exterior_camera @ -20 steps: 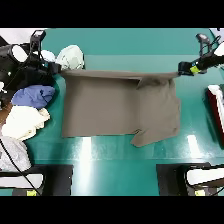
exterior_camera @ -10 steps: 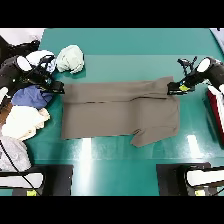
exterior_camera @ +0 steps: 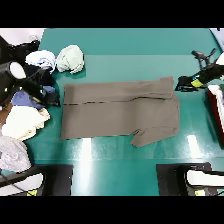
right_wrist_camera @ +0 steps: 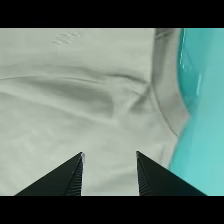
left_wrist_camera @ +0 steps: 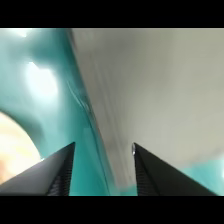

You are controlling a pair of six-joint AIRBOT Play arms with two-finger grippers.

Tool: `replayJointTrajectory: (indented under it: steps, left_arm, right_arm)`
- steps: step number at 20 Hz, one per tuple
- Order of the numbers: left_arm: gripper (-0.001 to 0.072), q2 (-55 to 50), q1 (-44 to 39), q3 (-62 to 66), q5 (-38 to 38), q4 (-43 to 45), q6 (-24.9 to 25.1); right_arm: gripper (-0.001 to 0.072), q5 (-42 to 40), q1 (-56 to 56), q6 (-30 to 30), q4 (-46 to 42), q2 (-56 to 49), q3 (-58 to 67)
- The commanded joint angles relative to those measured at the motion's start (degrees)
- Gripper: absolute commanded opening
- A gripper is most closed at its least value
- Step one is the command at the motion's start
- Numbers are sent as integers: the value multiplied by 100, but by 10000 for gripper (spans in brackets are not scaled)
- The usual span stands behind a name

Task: Fold the shirts.

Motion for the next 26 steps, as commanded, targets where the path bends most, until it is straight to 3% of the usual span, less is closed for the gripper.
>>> replayJointTrajectory:
  steps: [1, 3, 6, 8, 14, 23, 24, 25, 26]
  left_arm:
    - [421, 844, 7, -1325, -138, -227, 15]
    - [421, 1060, 83, -2000, -96, -452, 13]
    - [448, 1067, 811, -2761, 31, -1482, 175]
    - [447, 1067, 1097, -2946, 94, -1456, 166]
    - [448, 1067, 1084, -2949, 551, -1121, -35]
    - [427, 953, 199, -2949, 820, -1163, -192]
    - [312, 953, 201, -2949, 798, -1180, -195]
    - [57, 953, 201, -2949, 774, -1185, -179]
    - [24, 955, 201, -2946, 772, -1193, -181]
  right_arm:
    - [385, -20, -127, -26, 28, 522, 26]
    - [385, -118, -109, -28, 35, 686, 26]
    - [384, -81, 13, -146, 33, 721, 26]
    - [384, -92, 127, -153, 33, 721, 28]
    - [384, -81, 264, -155, 33, 721, 28]
    - [384, 151, 264, -155, 31, 723, 28]
    - [384, 234, 264, -155, 28, 723, 28]
    - [384, 350, 260, -155, 22, 723, 26]
    - [384, 522, 251, -162, 17, 723, 22]
